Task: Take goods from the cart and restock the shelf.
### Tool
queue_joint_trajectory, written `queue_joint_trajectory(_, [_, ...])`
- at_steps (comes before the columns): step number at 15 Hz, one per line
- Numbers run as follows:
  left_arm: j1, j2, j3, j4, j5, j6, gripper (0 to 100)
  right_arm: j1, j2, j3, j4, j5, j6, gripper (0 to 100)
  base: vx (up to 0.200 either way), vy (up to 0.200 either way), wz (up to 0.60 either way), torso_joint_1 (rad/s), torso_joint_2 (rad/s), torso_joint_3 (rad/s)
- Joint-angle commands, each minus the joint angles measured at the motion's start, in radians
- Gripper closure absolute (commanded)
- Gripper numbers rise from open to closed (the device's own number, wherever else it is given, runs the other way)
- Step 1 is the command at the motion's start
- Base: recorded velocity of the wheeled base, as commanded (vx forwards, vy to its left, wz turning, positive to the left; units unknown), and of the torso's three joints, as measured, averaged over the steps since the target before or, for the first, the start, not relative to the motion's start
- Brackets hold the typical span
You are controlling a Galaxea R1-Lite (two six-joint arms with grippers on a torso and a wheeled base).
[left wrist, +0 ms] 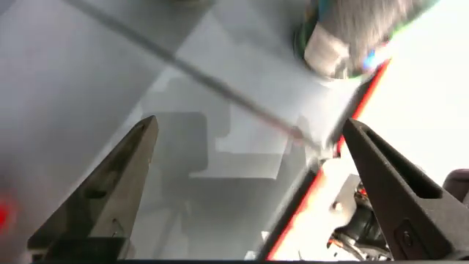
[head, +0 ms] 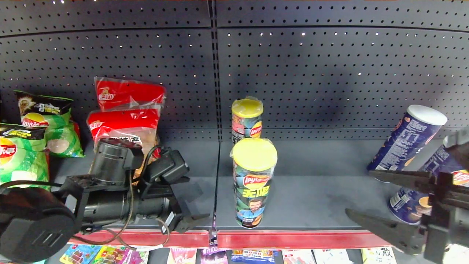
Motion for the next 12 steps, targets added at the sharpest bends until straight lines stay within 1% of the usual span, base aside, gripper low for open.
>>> queue_joint_trajectory(1, [0.042, -0.148, 0.097, 0.001, 0.029, -0.006, 0, 0.034, 0.223, -0.018, -0.001, -0.001, 0.001, 0, 0.0, 0.0, 0.0, 0.0, 0.0, 0.0])
queue_joint_trajectory(2, [0.048, -0.178, 0.12, 0.001, 0.043, -0.009, 0, 0.034, 0.246, -0.023, -0.001, -0.001, 0.001, 0, 0.0, 0.0, 0.0, 0.0, 0.0, 0.0])
queue_joint_trajectory(3, [0.06, -0.269, 0.182, 0.002, 0.081, -0.049, 0, 0.041, 0.301, -0.035, -0.001, -0.021, -0.002, 0, 0.0, 0.0, 0.0, 0.0, 0.0, 0.0])
queue_joint_trajectory(4, [0.06, -0.379, 0.242, 0.008, 0.127, -0.121, 0, 0.049, 0.341, -0.04, -0.001, -0.066, -0.002, 0, 0.0, 0.0, 0.0, 0.0, 0.0, 0.0])
queue_joint_trajectory(5, [0.06, -0.458, 0.272, 0.018, 0.165, -0.167, 0, 0.051, 0.362, -0.043, -0.002, -0.089, -0.002, 0, 0.0, 0.0, 0.0, 0.0, 0.0, 0.0])
queue_joint_trajectory(6, [0.06, -0.52, 0.289, 0.041, 0.198, -0.189, 0, 0.051, 0.382, -0.054, -0.001, -0.092, -0.002, 0, 0.0, 0.0, 0.0, 0.0, 0.0, 0.0])
queue_joint_trajectory(7, [0.062, -0.629, 0.292, 0.125, 0.239, -0.209, 0, 0.049, 0.424, -0.075, -0.002, -0.093, 0.001, 0, 0.0, 0.0, 0.0, 0.0, 0.0, 0.0])
queue_joint_trajectory(8, [0.062, -0.629, 0.292, 0.125, 0.239, -0.209, 0, 0.049, 0.424, -0.075, -0.002, -0.093, 0.001, 0, 0.0, 0.0, 0.0, 0.0, 0.0, 0.0])
queue_joint_trajectory(9, [0.062, -0.767, 0.262, 0.298, 0.248, -0.219, 0, 0.049, 0.49, -0.123, -0.005, -0.103, 0.001, 0, 0.0, 0.0, 0.0, 0.0, 0.0, 0.0])
queue_joint_trajectory(10, [0.062, -0.807, 0.252, 0.347, 0.251, -0.221, 0, 0.048, 0.525, -0.14, -0.02, -0.11, 0.004, 0, 0.0, 0.0, 0.0, 0.0, 0.0, 0.0])
queue_joint_trajectory(12, [0.082, -0.841, 0.249, 0.364, 0.253, -0.222, 0, 0.043, 0.586, -0.143, -0.086, -0.118, 0.006, 0, 0.0, 0.0, 0.0, 0.0, 0.0, 0.0])
